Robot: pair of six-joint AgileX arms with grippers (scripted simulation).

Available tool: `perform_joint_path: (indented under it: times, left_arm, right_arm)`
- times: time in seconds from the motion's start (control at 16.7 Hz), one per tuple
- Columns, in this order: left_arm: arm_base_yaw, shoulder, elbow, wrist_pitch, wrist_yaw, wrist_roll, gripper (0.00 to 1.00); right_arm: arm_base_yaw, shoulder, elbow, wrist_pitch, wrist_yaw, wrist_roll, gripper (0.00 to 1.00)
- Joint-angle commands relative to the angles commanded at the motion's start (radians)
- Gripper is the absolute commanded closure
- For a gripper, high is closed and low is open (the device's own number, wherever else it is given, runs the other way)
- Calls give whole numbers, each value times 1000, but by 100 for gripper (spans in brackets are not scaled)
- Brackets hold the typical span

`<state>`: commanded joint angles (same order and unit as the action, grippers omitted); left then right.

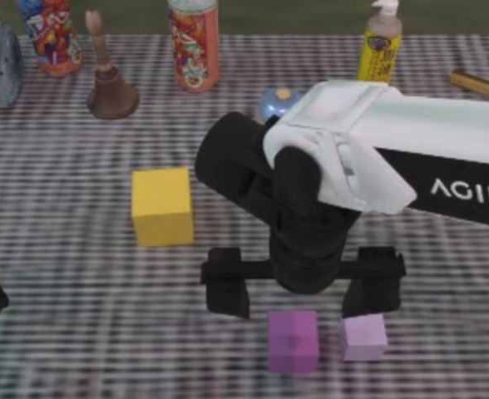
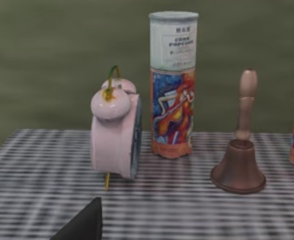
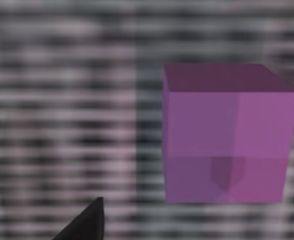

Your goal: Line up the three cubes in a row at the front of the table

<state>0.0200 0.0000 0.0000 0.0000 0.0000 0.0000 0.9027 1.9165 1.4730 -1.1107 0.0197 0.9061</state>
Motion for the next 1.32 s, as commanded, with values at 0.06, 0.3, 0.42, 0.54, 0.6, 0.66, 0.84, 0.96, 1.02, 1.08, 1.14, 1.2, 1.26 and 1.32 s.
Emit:
perform_joint_path:
  times: [0.06,0.3,0.42,0.54,0.6,0.66,0.84,0.96,1.02,1.08,1.14,1.2,1.26,1.32]
  left_arm:
    - [0,0,0,0,0,0,0]
    - [-3,9,9,-7,1,-3,0]
    - [-18,59,58,-43,3,-18,0]
    - [-41,147,145,-103,4,-43,0]
    - [-55,207,205,-142,5,-59,0]
    - [-70,278,273,-186,4,-77,0]
    - [-120,545,506,-338,3,-138,0]
    - [-159,771,683,-456,2,-184,0]
    - [-180,889,773,-518,2,-208,0]
    - [-199,1000,857,-576,2,-230,0]
    - [-220,1117,945,-639,3,-254,0]
    - [-240,1231,1032,-701,3,-278,0]
    - [-261,1341,1116,-762,4,-302,0]
    - [-281,1445,1198,-821,5,-324,0]
  right_arm:
    - [0,0,0,0,0,0,0]
    - [-9,-6,-8,9,2,-6,0]
    - [-29,-56,-41,41,14,-34,0]
    - [-67,-146,-103,92,33,-82,0]
    - [-92,-202,-145,122,44,-113,0]
    - [-121,-265,-195,154,55,-147,0]
    - [-225,-476,-384,258,88,-267,0]
    - [-305,-631,-539,330,104,-359,0]
    - [-347,-711,-621,368,110,-407,0]
    - [-389,-793,-704,407,113,-454,0]
    - [-432,-875,-788,448,114,-502,0]
    - [-475,-960,-871,490,113,-548,0]
    - [-517,-1045,-952,534,110,-593,0]
    - [-559,-1133,-1029,579,104,-636,0]
